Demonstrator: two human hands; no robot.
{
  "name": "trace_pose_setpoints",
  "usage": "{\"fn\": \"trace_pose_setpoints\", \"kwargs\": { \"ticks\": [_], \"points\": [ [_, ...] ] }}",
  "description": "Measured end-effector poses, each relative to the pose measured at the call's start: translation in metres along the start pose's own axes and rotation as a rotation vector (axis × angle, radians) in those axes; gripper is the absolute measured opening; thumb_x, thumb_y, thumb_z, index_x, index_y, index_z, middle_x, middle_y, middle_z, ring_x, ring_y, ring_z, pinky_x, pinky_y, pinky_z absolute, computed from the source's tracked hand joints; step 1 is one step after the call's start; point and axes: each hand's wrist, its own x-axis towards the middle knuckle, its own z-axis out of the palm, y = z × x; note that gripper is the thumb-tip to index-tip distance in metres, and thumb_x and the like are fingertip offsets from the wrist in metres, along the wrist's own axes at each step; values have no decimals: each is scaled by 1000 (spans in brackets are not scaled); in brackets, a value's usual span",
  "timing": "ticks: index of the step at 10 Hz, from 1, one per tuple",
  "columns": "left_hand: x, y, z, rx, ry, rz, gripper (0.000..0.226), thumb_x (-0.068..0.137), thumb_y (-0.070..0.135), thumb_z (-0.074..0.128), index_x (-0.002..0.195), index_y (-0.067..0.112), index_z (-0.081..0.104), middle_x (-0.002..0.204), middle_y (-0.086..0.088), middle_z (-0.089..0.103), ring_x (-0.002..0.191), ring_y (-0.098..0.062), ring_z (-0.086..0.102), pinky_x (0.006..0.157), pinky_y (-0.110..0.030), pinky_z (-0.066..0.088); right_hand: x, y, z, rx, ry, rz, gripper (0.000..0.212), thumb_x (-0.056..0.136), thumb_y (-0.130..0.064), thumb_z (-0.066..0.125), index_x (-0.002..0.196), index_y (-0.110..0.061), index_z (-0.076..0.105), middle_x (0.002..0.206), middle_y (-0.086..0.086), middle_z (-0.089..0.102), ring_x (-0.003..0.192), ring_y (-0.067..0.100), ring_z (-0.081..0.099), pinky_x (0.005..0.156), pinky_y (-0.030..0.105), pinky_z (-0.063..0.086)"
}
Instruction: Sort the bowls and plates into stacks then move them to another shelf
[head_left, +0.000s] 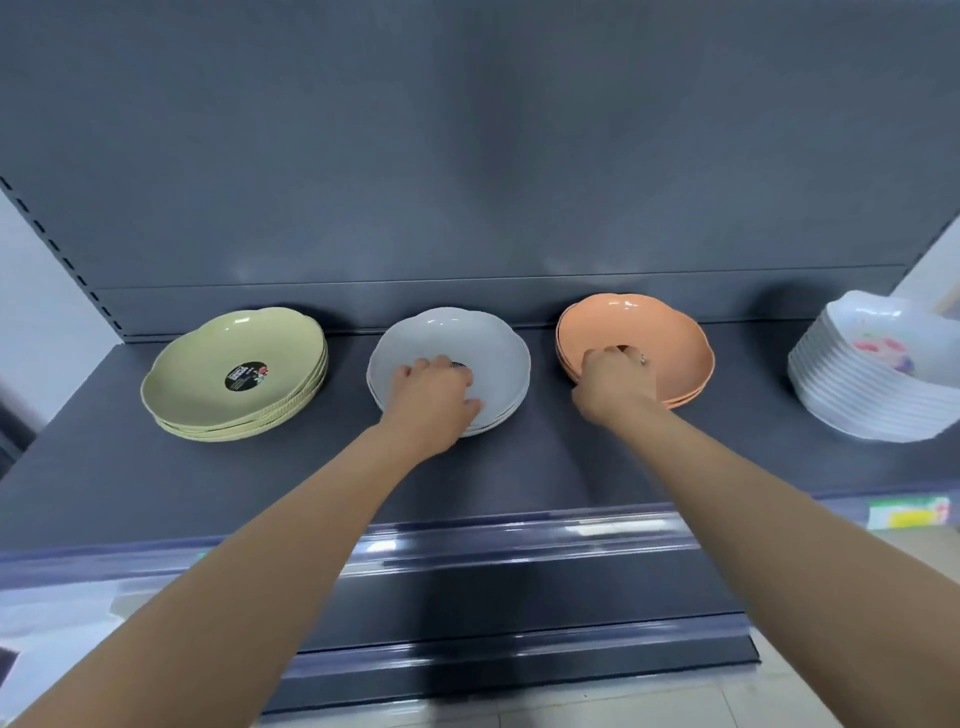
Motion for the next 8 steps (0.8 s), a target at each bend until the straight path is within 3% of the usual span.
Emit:
{"fn": "trace_pose_setpoints", "kwargs": {
  "ticks": [1, 3, 5, 6, 7, 8],
  "points": [
    [6, 11, 4, 54, -110, 159, 41, 90, 42, 57, 125, 21, 58, 123, -4, 58, 117, -26, 49, 102, -38, 28, -4, 13, 8, -20, -72, 45, 35, 86, -9, 50, 121, -11, 55, 124, 13, 56, 120, 31, 45, 97, 39, 33],
    [3, 9, 10, 159, -101, 222, 17, 91, 19, 53, 99, 14, 67, 92, -3, 65, 95, -28, 59, 97, -37, 29, -18, 25, 17, -84, -14, 27, 35, 83, 1, 49, 116, -10, 55, 115, 13, 62, 107, 32, 57, 89, 36, 37],
    [-1, 11, 15, 187, -77, 218, 16, 88, 10, 48, 75, 18, 50, 77, -1, 50, 76, -29, 48, 91, -34, 30, -28, 35, 17, -102, -13, 13, 36, 83, 3, 48, 117, -9, 56, 116, 13, 62, 105, 33, 59, 91, 36, 38],
    [-6, 15, 15, 209, -76, 177, 16, 89, 8, 47, 76, 18, 49, 80, -3, 49, 76, -30, 49, 90, -35, 32, -32, 38, 15, -121, -18, -21, 37, 84, 2, 49, 119, -9, 56, 118, 12, 62, 108, 33, 59, 92, 36, 38],
    [-13, 23, 13, 255, -73, 139, 16, 92, 11, 45, 97, 14, 60, 104, -6, 60, 93, -30, 58, 92, -35, 33, -41, 43, 9, -144, -52, -63, 37, 84, 1, 49, 119, -9, 56, 119, 11, 61, 110, 33, 58, 93, 36, 39],
    [-14, 36, 7, 301, -21, 118, 22, 92, 15, 47, 112, 13, 57, 115, -7, 58, 105, -29, 58, 95, -38, 33, -39, 52, 0, -141, 14, -122, 34, 83, -2, 51, 115, -11, 56, 117, 11, 62, 109, 31, 57, 90, 37, 39]
  ]
}}
